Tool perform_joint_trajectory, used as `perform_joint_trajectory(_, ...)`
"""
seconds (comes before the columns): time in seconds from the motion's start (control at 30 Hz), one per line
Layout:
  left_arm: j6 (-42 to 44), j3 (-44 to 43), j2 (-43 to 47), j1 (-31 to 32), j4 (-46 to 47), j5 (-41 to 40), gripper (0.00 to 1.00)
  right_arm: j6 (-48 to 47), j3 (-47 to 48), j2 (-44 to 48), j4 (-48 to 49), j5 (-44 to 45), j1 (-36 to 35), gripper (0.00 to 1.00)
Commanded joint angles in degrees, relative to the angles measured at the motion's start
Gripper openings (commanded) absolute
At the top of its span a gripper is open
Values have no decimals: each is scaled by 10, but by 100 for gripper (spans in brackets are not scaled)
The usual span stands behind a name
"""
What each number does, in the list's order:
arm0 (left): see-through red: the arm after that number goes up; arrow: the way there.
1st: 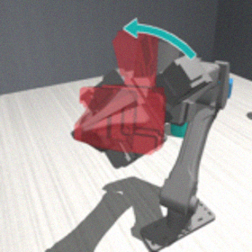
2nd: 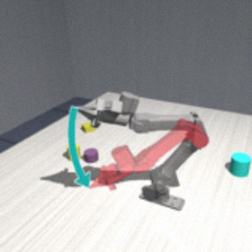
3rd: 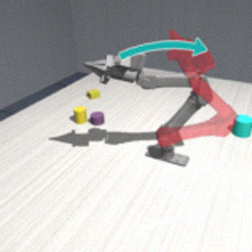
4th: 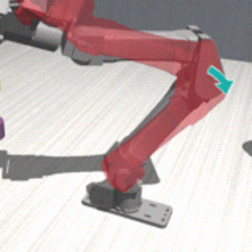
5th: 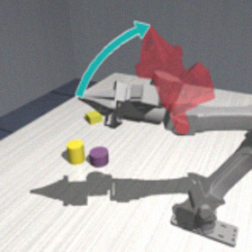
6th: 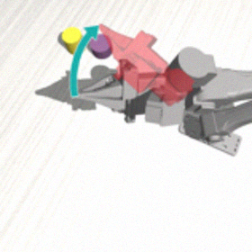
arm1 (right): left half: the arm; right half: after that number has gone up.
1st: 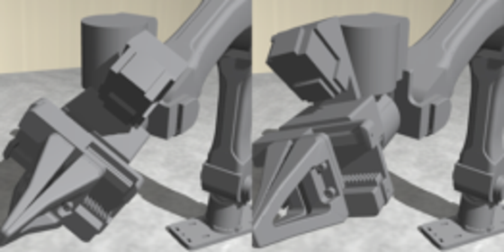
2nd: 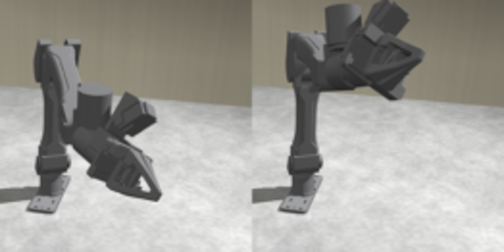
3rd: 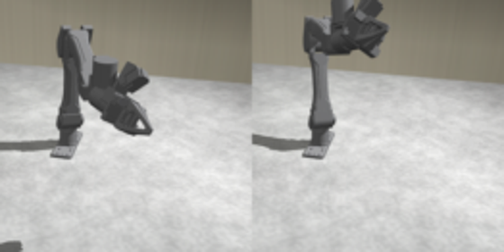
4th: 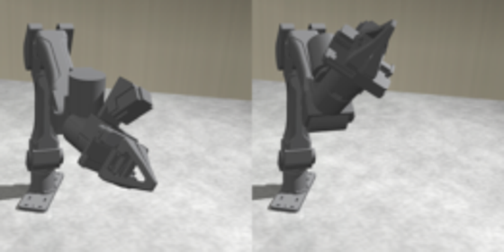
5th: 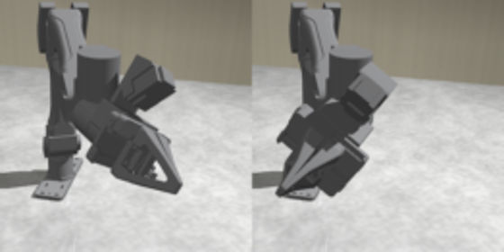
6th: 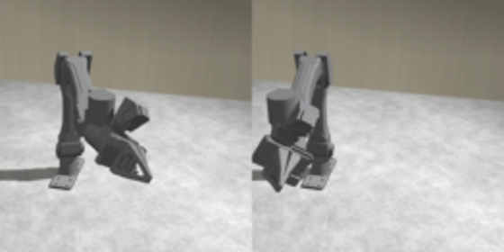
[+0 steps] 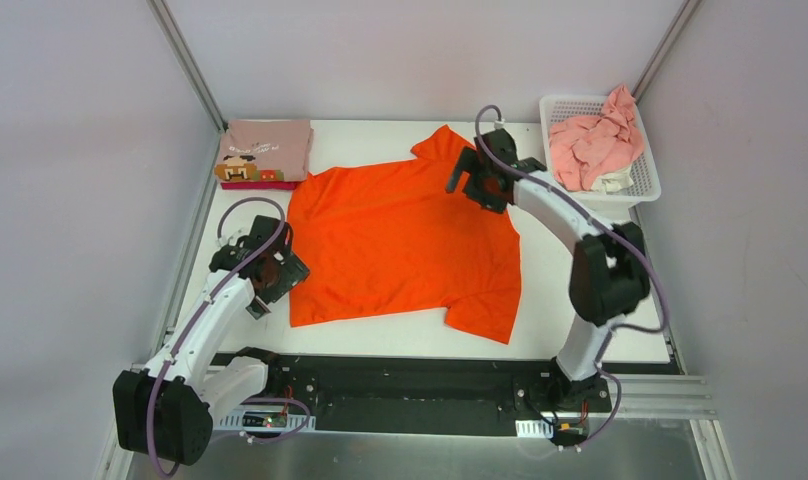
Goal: Fold and stack the t-shirts
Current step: Flatten out the tshirt
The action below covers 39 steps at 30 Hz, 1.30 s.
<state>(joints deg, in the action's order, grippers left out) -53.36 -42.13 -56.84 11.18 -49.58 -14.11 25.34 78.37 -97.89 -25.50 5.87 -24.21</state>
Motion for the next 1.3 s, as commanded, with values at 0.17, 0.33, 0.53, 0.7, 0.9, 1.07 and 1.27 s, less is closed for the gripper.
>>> perform_joint_trajectory(0.17, 7, -26, 12, 0, -6, -25, 99, -12, 234, -234, -13, -27, 36, 100)
perform_joint_trajectory(0.33, 15, -28, 12, 0, 3, -13, 99, -4, 255, -280, -5, -27, 70, 100)
perform_joint_trajectory(0.53, 23, -28, 0, 0, 20, 0, 99, 4, 231, -298, -4, -46, 104, 99)
perform_joint_trajectory(0.7, 31, -37, -12, 0, 38, 8, 99, 16, 195, -288, 2, -35, 130, 100)
perform_joint_trajectory(0.9, 55, -49, -45, 0, 90, 46, 99, 24, 143, -242, 7, 41, 160, 100)
perform_joint_trajectory(1.07, 72, -64, -88, 0, 140, 73, 99, 52, 96, -212, 9, 90, 173, 99)
perform_joint_trajectory(1.27, 93, -100, -145, 0, 162, 101, 99, 61, 53, -188, 32, 108, 174, 99)
